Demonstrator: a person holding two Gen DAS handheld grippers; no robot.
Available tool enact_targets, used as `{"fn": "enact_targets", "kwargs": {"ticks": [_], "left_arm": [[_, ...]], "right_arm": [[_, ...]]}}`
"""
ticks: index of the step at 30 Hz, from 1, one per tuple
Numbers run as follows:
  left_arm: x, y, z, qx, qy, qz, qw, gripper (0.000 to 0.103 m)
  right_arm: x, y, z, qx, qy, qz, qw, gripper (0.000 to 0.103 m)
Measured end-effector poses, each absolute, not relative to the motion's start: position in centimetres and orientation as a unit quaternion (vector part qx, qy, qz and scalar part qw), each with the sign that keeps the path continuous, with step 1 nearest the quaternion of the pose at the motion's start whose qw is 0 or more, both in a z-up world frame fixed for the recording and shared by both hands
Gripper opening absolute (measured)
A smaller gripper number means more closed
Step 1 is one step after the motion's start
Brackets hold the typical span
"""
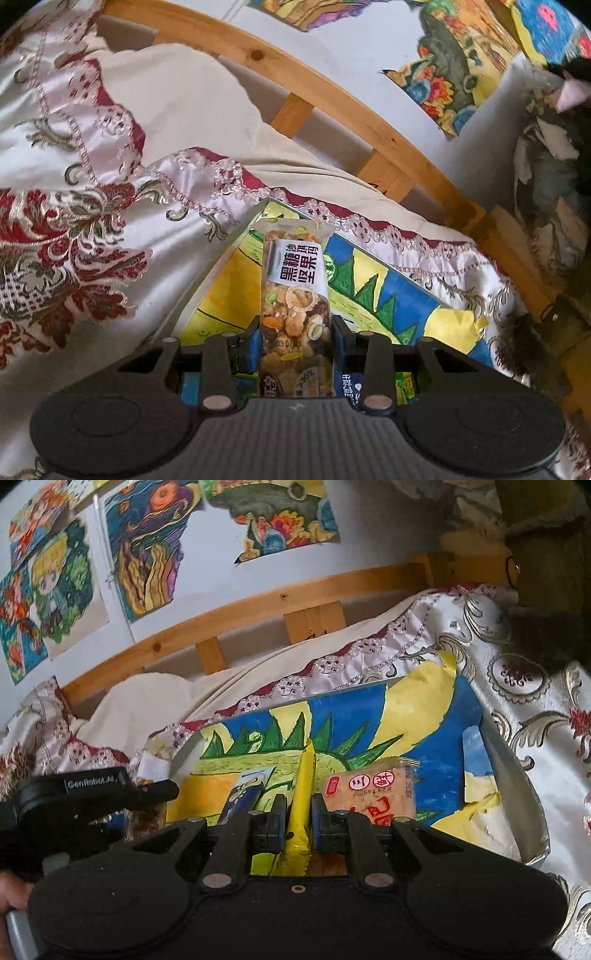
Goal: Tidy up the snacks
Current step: 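Carry nut bag and yellow stick into the tray and open both tools, then raise both open tools away from the tray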
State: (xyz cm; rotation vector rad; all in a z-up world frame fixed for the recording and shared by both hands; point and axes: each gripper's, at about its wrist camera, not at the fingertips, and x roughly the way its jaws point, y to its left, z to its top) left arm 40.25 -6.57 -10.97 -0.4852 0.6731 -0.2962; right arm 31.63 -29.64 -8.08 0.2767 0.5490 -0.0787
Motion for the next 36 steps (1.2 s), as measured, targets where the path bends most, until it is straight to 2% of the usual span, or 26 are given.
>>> {"fn": "enact_targets", "kwargs": {"ticks": [11, 12, 13, 17, 19, 26, 36], "left_arm": [[40.0, -7.2, -11.4, -0.209, 0.345, -0.133, 0.905, 0.043], [39.7, -7.2, -11.3, -0.206, 0.343, -0.134, 0.907, 0.044], [39.5, -7.2, -11.1, -0.202, 0.343, -0.133, 0.908, 0.051], [38.2, -7.0, -9.5, -0.193, 0.334, -0.125, 0.914, 0.066], [37.3, -6.8, -8.2, -0.192, 0.323, -0.120, 0.919, 0.074], [32.9, -5.9, -3.1, -0.154, 0.277, -0.095, 0.944, 0.096], [23.5, -3.5, 0.7, -0.149, 0.238, -0.067, 0.957, 0.102]], "right_arm": [[31.6, -29.6, -8.3, 0.128, 0.291, -0.042, 0.947, 0.024], [31.5, -29.5, -8.2, 0.131, 0.291, -0.043, 0.947, 0.029], [31.5, -29.5, -8.0, 0.132, 0.290, -0.042, 0.947, 0.035], [30.4, -28.7, -6.4, 0.099, 0.270, -0.041, 0.957, 0.046], [29.4, -28.3, -5.4, 0.081, 0.254, -0.039, 0.963, 0.058], [24.8, -27.7, -1.3, 0.054, 0.184, -0.020, 0.981, 0.077], [16.0, -27.2, 3.0, 0.045, 0.106, -0.001, 0.993, 0.093]]}}
